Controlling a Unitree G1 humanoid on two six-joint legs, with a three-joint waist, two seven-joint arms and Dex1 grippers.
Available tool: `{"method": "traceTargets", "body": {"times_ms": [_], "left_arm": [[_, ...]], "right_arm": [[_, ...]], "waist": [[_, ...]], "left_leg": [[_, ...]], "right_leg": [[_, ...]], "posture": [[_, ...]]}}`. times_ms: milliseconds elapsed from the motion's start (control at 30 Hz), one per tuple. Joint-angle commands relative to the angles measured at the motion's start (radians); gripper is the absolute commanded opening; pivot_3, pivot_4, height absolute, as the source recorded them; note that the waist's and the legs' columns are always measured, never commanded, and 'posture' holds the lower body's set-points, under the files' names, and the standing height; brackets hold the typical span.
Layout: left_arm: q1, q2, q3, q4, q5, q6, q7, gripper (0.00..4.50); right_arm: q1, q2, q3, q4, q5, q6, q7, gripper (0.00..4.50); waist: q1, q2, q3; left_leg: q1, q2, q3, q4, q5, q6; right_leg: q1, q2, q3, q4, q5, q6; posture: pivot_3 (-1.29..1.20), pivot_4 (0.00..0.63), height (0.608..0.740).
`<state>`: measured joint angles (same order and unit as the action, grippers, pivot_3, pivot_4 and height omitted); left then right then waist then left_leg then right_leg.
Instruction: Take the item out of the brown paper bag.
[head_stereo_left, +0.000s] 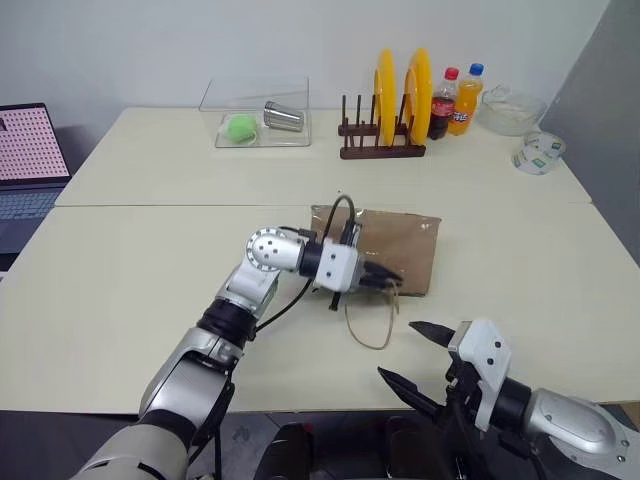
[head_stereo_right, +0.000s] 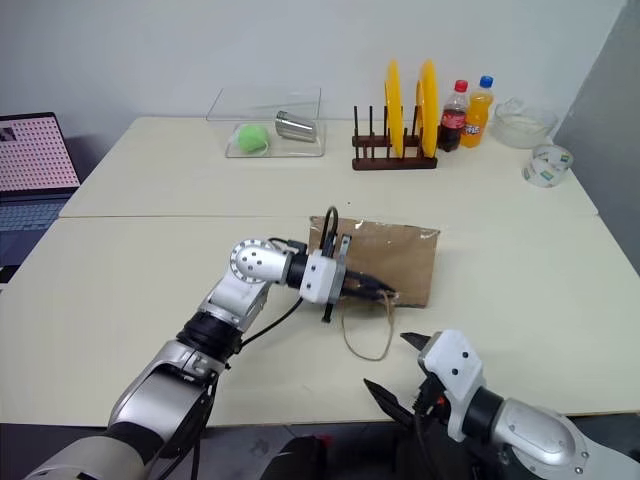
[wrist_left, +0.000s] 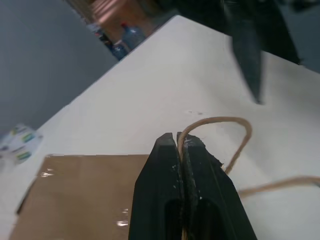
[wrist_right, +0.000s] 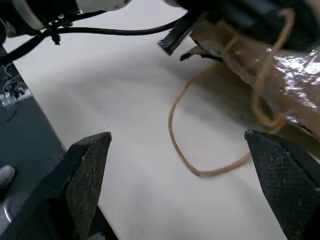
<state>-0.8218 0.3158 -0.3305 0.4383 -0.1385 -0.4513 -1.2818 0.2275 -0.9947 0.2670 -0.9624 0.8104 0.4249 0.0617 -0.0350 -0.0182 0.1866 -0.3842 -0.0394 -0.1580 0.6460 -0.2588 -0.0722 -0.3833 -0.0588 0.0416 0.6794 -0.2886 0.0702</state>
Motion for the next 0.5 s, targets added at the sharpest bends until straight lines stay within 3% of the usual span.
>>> {"method": "traceTargets", "body": {"times_ms": [33,333,433,500], "left_arm": [[-0.032,-0.010,0.024,-0.032,-0.004,0.039,0.032,0.07],[-0.056,-0.004,0.030,-0.011,0.015,0.041,0.048,0.07],[-0.063,-0.004,0.037,-0.007,0.018,0.042,0.052,0.00],[-0.068,-0.004,0.040,-0.007,0.020,0.043,0.055,0.00]], "right_arm": [[-0.068,0.030,0.035,-0.085,0.014,0.064,0.002,4.50],[-0.281,0.183,0.157,0.004,-0.119,0.262,0.078,4.50],[-0.323,0.228,0.198,0.065,-0.189,0.299,0.109,3.91],[-0.335,0.254,0.212,0.099,-0.224,0.315,0.128,3.24]], "waist": [[0.000,0.000,0.000],[0.001,0.000,0.000],[0.002,0.000,0.000],[0.002,0.000,0.000]], "left_leg": [[0.000,0.000,0.000,0.000,0.000,0.000],[0.000,0.000,-0.001,0.000,0.000,0.000],[0.000,0.000,-0.001,0.000,0.000,0.000],[-0.001,0.000,-0.001,0.000,0.000,0.000]], "right_leg": [[0.000,0.000,0.000,0.000,0.000,0.000],[0.000,0.000,0.000,0.000,0.000,0.000],[-0.001,0.000,0.000,0.000,0.000,0.000],[-0.001,0.000,0.000,0.000,0.000,0.000]], "posture": [[0.00,0.150,0.740],[0.00,0.150,0.740],[0.00,0.150,0.740],[0.00,0.150,0.740]]}}
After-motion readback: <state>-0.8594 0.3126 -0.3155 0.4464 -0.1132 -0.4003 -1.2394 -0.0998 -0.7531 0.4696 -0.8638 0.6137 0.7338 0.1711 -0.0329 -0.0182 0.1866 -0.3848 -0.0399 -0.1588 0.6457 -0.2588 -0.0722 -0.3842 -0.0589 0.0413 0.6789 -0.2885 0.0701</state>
